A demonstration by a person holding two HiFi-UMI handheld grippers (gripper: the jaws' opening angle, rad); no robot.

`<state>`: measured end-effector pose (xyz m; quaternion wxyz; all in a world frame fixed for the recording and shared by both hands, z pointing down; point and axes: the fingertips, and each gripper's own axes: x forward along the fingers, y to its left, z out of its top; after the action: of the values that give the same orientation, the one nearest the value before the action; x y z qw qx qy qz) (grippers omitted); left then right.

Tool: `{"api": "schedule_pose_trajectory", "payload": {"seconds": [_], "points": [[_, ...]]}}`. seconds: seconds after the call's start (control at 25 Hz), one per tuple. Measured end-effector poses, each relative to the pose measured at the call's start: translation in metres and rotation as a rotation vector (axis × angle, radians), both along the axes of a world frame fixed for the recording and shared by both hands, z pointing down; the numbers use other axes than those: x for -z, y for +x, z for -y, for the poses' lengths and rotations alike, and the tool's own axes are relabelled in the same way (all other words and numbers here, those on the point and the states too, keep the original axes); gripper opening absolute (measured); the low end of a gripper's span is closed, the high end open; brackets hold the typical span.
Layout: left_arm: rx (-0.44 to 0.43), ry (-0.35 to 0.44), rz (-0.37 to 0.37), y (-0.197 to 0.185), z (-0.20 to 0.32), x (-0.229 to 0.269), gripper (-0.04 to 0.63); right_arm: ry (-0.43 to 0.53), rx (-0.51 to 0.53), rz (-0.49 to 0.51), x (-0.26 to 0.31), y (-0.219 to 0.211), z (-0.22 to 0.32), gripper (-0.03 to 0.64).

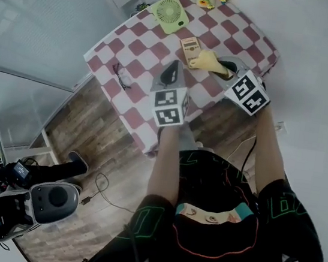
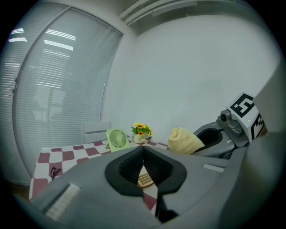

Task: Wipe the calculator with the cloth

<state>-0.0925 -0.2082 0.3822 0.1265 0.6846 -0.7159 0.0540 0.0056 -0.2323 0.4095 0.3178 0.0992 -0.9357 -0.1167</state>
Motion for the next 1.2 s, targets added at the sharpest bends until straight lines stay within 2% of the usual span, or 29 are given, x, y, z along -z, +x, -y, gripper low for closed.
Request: {"api": "schedule_pose_trajectory", "payload": {"seconds": [0.08, 0.32, 0.48, 0.64, 0.8, 0.96, 1.2], "points": [[-0.016, 0.023, 0.01, 0.007, 0.004, 0.014, 0.011, -0.012, -0.088, 0.095, 0.019, 0.008, 0.006, 0.121], [-0.055, 0.109, 0.022, 0.026, 0.018, 0.053, 0.011, -0.015, -0.314, 0.291, 0.063, 0.055, 0.034, 0.123], [-0.085, 0.148, 0.029, 0.041, 0.026, 0.072, 0.011, -0.015, -0.438, 0.338, 0.075, 0.096, 0.042, 0.123], [-0.119, 0.162, 0.041, 0.056, 0.037, 0.08, 0.011, -0.055, -0.557, 0.454, 0.085, 0.131, 0.051, 0.123], [-0.163, 0.174, 0.065, 0.076, 0.044, 0.088, 0.011, -0.022, -0.666, 0.506, 0.088, 0.162, 0.057, 0.122], [-0.188, 0.186, 0.091, 0.084, 0.048, 0.093, 0.011, -0.012, -0.735, 0.569, 0.094, 0.178, 0.062, 0.122], [-0.186, 0.198, 0.101, 0.087, 0.052, 0.099, 0.011, 0.005, -0.757, 0.594, 0.101, 0.189, 0.066, 0.123]]}}
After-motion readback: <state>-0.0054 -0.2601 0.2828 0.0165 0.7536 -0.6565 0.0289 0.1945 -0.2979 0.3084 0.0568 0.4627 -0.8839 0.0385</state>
